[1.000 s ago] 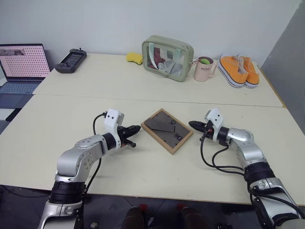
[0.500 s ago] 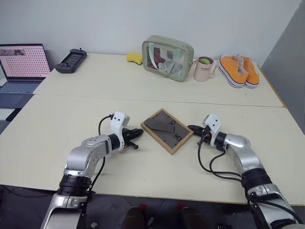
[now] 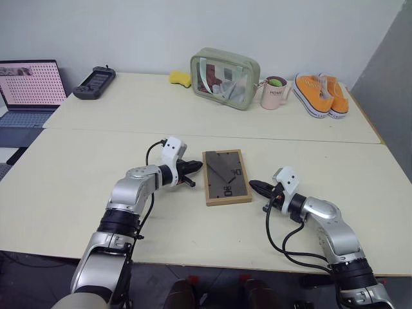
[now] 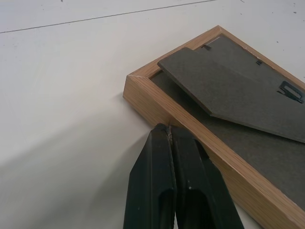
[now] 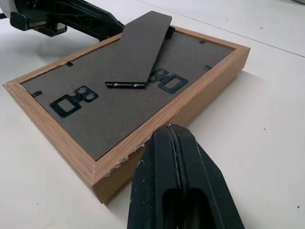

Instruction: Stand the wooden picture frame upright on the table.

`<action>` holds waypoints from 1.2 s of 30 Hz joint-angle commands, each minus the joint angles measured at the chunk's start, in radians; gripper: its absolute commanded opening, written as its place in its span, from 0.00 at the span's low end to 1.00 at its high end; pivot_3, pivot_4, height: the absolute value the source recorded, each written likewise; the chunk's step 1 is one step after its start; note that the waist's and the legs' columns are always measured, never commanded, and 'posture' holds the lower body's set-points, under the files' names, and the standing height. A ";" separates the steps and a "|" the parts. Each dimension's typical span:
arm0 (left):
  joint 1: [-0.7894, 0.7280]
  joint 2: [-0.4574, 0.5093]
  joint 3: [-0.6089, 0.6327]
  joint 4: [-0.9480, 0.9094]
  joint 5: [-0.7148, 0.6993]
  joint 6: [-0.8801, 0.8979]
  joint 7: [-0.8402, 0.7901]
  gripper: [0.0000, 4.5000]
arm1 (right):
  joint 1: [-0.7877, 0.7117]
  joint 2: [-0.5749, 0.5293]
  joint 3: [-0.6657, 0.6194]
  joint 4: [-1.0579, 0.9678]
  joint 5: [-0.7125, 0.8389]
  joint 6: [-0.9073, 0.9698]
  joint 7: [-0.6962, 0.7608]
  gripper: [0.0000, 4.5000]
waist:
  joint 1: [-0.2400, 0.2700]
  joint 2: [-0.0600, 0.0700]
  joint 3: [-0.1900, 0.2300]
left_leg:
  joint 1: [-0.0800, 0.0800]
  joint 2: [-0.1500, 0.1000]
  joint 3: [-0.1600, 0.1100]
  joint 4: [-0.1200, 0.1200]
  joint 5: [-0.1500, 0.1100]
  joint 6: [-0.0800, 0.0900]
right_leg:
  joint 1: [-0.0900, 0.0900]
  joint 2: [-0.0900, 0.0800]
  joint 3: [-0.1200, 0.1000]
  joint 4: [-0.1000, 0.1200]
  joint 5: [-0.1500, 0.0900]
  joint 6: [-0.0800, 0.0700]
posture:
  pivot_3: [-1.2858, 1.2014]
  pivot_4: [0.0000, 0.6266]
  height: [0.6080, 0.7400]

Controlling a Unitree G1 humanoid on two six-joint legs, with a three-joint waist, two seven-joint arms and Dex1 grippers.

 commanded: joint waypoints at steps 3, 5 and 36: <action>0.007 0.042 0.001 -0.060 0.004 0.009 -0.070 0.01 | -0.016 -0.028 -0.031 -0.016 0.016 -0.018 0.001 0.00 | 0.000 0.000 0.000 | 0.000 0.000 0.000 0.000 0.000 0.000 | 0.000 0.000 0.000 0.000 0.000 0.000 | 0.52 0.24 1.00; 0.032 0.084 0.020 -0.113 -0.017 0.075 -0.086 0.01 | -0.021 -0.039 -0.037 -0.006 0.015 -0.028 0.006 0.00 | -0.001 0.000 0.000 | 0.000 0.000 0.000 0.000 0.000 0.000 | 0.000 0.000 0.000 0.000 0.000 0.000 | 0.52 0.24 1.00; 0.190 0.382 0.218 -0.214 -1.658 0.843 0.881 0.58 | -0.044 -0.097 -0.009 0.091 -0.007 -0.133 0.088 0.00 | 0.000 0.000 0.000 | 0.002 0.001 -0.001 0.000 0.000 0.000 | 0.000 -0.001 0.000 0.003 0.000 0.000 | 0.52 0.24 1.00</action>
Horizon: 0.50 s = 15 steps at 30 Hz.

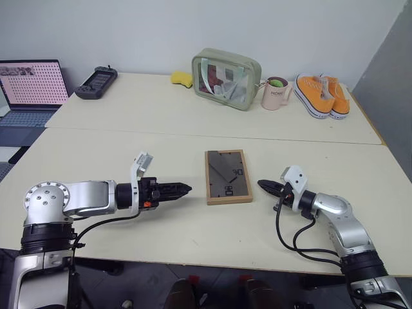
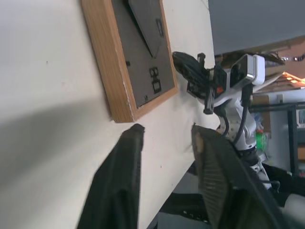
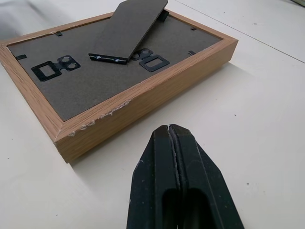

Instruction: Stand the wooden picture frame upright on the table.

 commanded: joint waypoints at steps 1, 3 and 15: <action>0.010 0.034 -0.042 -0.042 -0.093 -0.063 0.043 0.63 | 0.005 -0.003 -0.007 -0.038 0.006 -0.015 -0.001 0.00 | 0.000 0.000 0.000 | 0.000 0.000 0.000 0.000 0.000 0.000 | 0.000 0.000 0.000 0.000 0.000 0.000 | 0.52 0.24 1.00; 0.017 0.038 -0.052 -0.042 -0.093 -0.082 0.055 0.67 | 0.007 -0.003 -0.006 -0.040 0.006 -0.014 -0.001 0.00 | 0.000 0.000 0.000 | 0.000 0.000 0.000 0.000 0.000 0.000 | 0.000 0.000 0.000 0.000 0.000 0.000 | 0.52 0.24 1.00; -0.006 -0.001 -0.096 0.035 0.005 -0.200 0.135 0.67 | -0.005 0.057 0.031 -0.012 -0.006 -0.023 -0.026 0.00 | 0.001 0.000 0.000 | 0.000 0.000 0.001 0.000 0.000 0.000 | 0.000 0.000 0.000 0.000 0.000 0.000 | 0.52 0.24 1.00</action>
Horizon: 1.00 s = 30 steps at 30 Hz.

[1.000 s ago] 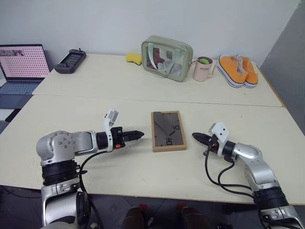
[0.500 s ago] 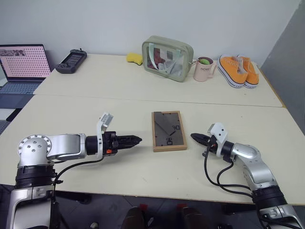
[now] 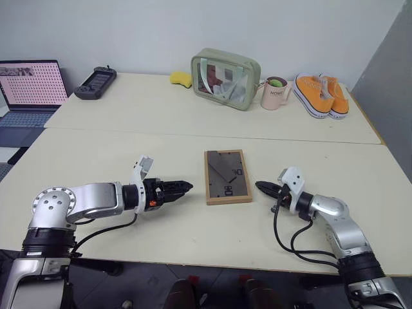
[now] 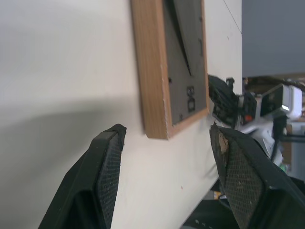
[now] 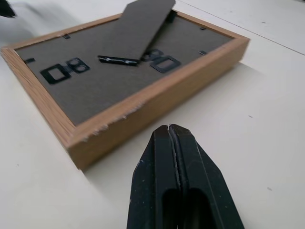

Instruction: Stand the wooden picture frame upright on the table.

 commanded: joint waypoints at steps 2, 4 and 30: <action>-0.040 -0.028 0.002 0.059 0.091 -0.007 -0.032 0.67 | -0.010 0.028 0.009 -0.009 -0.004 -0.022 -0.015 0.00 | 0.000 0.000 0.000 | 0.000 0.000 0.000 0.000 0.000 0.000 | 0.000 0.000 0.000 0.000 0.000 0.000 | 0.52 0.24 1.00; -0.061 -0.051 0.001 0.087 0.136 0.000 -0.052 0.67 | -0.010 0.042 0.013 -0.009 -0.006 -0.020 -0.022 0.00 | 0.000 0.000 0.000 | 0.000 0.000 0.000 0.000 0.000 0.000 | 0.000 0.000 0.000 0.000 0.000 0.000 | 0.52 0.24 1.00; -0.200 -0.251 0.087 0.232 0.581 0.135 -0.314 0.67 | 0.028 0.119 0.026 -0.220 0.083 0.145 -0.061 0.00 | 0.002 0.000 0.000 | 0.001 -0.001 0.000 0.000 0.000 -0.001 | 0.002 0.000 -0.001 0.000 0.000 0.000 | 0.52 0.24 1.00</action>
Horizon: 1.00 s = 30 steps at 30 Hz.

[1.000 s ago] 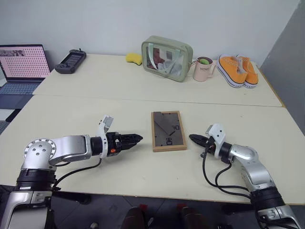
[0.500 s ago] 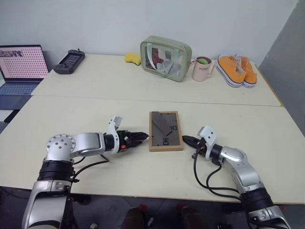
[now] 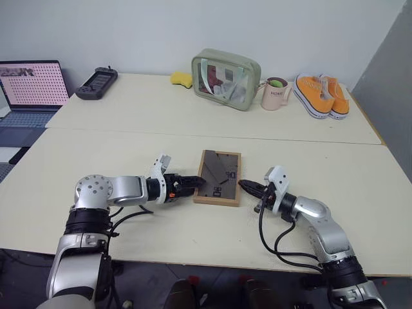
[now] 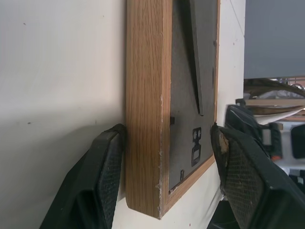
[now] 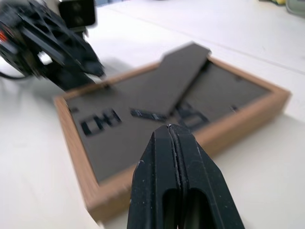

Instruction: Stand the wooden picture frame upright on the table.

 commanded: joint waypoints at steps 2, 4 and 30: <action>-0.020 -0.025 0.039 0.006 0.077 0.027 -0.019 0.67 | 0.008 0.011 -0.004 -0.050 0.026 0.031 -0.023 0.00 | 0.001 0.000 0.000 | 0.000 0.000 0.000 0.000 0.000 0.000 | 0.000 0.000 0.000 0.000 0.000 0.000 | 0.52 0.24 1.00; -0.023 -0.033 0.053 0.007 0.100 0.036 -0.026 0.67 | 0.010 0.018 -0.001 -0.054 0.030 0.041 -0.035 0.00 | 0.001 0.000 0.000 | 0.000 0.000 0.000 0.000 0.000 0.000 | 0.000 0.000 0.000 0.000 0.000 0.000 | 0.52 0.24 1.00; -0.056 -0.111 0.191 -0.023 0.303 0.145 -0.098 0.67 | -0.022 0.057 0.077 0.084 -0.066 -0.064 -0.068 0.00 | -0.003 0.000 0.000 | 0.000 0.000 0.000 -0.001 0.000 0.000 | 0.000 0.000 0.000 -0.001 0.000 0.000 | 0.52 0.24 1.00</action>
